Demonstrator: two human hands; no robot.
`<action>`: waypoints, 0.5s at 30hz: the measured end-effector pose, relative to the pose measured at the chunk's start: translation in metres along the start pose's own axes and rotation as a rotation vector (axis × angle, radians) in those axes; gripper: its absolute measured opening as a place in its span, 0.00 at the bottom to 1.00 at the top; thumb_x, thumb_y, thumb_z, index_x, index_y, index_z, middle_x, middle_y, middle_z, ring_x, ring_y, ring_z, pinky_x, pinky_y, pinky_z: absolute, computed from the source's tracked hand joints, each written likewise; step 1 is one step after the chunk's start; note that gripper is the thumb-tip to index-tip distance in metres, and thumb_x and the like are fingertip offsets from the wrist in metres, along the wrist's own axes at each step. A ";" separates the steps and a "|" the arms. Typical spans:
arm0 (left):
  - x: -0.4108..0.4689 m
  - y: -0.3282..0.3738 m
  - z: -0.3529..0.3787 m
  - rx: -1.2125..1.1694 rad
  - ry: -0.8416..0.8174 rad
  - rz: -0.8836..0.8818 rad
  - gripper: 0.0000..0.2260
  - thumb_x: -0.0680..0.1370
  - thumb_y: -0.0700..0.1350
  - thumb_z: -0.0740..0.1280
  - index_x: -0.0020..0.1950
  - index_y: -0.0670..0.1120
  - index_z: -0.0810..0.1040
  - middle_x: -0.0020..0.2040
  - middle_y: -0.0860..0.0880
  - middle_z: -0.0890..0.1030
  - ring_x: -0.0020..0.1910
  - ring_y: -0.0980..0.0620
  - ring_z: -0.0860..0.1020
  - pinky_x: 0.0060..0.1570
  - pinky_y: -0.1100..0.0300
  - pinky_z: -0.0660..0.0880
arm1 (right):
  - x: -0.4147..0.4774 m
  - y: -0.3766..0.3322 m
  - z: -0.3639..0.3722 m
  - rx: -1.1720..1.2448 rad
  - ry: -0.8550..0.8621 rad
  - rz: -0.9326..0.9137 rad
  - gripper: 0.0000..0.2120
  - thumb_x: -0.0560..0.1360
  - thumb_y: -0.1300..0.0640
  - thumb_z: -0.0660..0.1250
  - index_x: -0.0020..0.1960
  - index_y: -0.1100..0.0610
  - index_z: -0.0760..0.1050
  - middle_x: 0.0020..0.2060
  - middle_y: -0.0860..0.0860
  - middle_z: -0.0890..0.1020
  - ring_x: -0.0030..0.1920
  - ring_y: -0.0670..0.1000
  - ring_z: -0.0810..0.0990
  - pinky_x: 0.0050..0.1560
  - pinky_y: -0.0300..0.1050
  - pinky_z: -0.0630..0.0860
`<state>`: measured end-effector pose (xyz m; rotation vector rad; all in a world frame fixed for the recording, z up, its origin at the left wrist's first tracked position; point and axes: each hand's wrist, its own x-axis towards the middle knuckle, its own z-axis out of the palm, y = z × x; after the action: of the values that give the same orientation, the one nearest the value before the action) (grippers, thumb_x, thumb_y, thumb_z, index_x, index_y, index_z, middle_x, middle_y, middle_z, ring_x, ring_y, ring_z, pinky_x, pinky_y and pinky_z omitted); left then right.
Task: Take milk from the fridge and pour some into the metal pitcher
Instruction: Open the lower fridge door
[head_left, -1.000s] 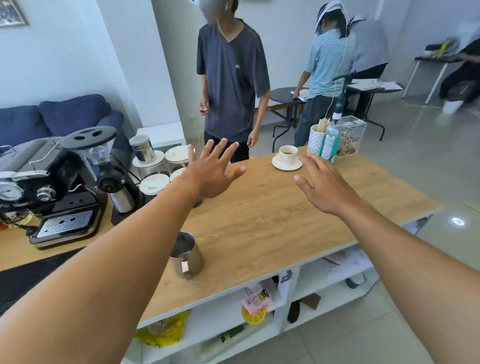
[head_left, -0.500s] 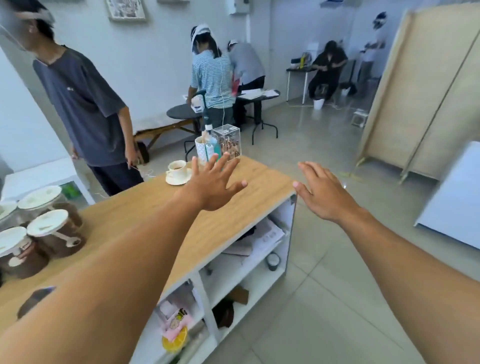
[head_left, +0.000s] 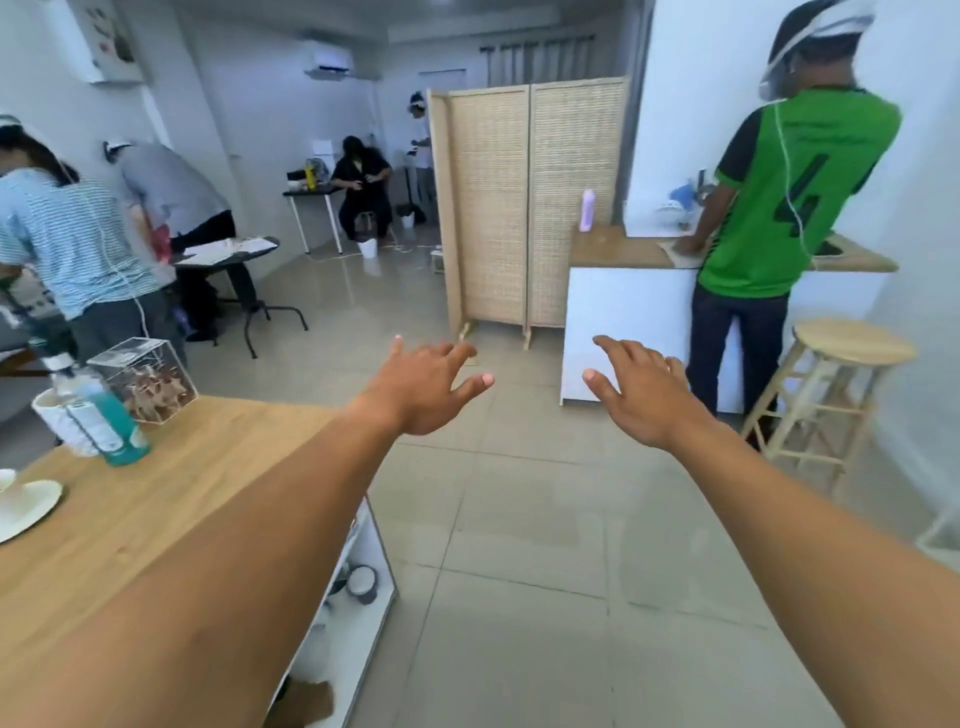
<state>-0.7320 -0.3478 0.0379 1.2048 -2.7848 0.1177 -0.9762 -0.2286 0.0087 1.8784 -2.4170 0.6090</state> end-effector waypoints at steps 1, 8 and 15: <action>0.009 0.014 -0.001 -0.005 0.013 0.040 0.26 0.81 0.65 0.49 0.69 0.50 0.72 0.67 0.48 0.77 0.65 0.44 0.75 0.65 0.46 0.66 | -0.006 0.012 -0.008 -0.012 0.000 0.042 0.25 0.82 0.42 0.49 0.77 0.49 0.56 0.73 0.53 0.65 0.72 0.57 0.62 0.72 0.60 0.53; 0.069 0.116 -0.004 0.004 0.104 0.322 0.25 0.83 0.63 0.51 0.40 0.47 0.76 0.40 0.46 0.79 0.41 0.42 0.76 0.40 0.54 0.71 | -0.065 0.096 -0.064 -0.081 0.053 0.338 0.25 0.82 0.42 0.50 0.76 0.52 0.60 0.68 0.54 0.73 0.68 0.58 0.69 0.65 0.55 0.62; 0.118 0.203 0.004 -0.068 0.128 0.599 0.22 0.83 0.59 0.54 0.43 0.45 0.77 0.41 0.46 0.81 0.42 0.43 0.77 0.39 0.54 0.71 | -0.119 0.147 -0.099 -0.184 0.051 0.592 0.24 0.82 0.42 0.49 0.74 0.52 0.62 0.69 0.55 0.72 0.67 0.58 0.71 0.64 0.57 0.64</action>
<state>-0.9611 -0.2949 0.0426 0.3032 -2.9030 0.1367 -1.1024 -0.0577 0.0276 1.0551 -2.8724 0.4137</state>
